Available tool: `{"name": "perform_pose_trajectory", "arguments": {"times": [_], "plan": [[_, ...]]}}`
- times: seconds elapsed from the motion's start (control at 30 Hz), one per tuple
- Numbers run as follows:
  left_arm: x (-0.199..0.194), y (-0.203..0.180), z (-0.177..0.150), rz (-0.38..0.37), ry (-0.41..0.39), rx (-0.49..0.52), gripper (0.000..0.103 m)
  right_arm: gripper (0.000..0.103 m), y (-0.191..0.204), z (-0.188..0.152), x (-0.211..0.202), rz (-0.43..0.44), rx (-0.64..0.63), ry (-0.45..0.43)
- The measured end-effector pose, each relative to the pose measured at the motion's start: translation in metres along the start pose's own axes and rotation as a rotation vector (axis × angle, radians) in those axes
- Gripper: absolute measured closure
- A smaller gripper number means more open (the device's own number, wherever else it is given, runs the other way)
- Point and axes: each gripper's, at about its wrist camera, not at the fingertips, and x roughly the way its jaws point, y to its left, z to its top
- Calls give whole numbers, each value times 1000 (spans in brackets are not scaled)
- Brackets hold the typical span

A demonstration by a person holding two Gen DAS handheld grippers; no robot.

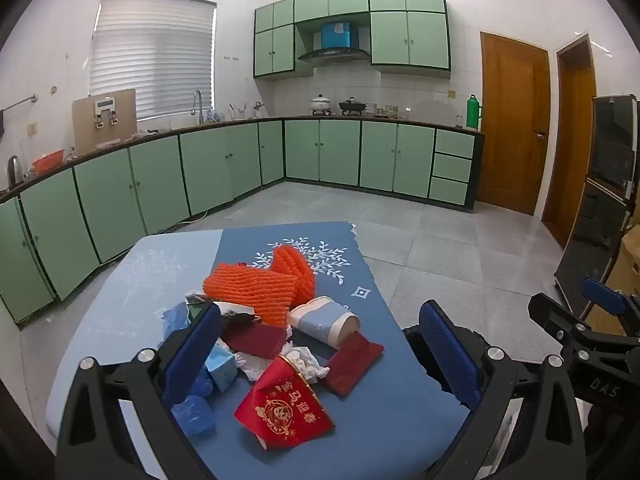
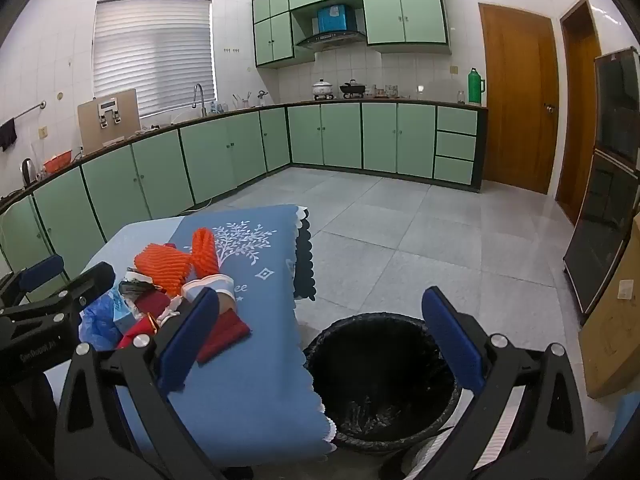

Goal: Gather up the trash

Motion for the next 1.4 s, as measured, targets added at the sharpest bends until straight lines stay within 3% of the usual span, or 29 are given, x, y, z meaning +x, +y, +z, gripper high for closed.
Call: {"name": "perform_pose_trajectory", "arguments": {"times": [1.4], "plan": [[1, 4, -1, 15, -8, -1, 6, 5, -1, 0, 2, -1, 4, -3]]}}
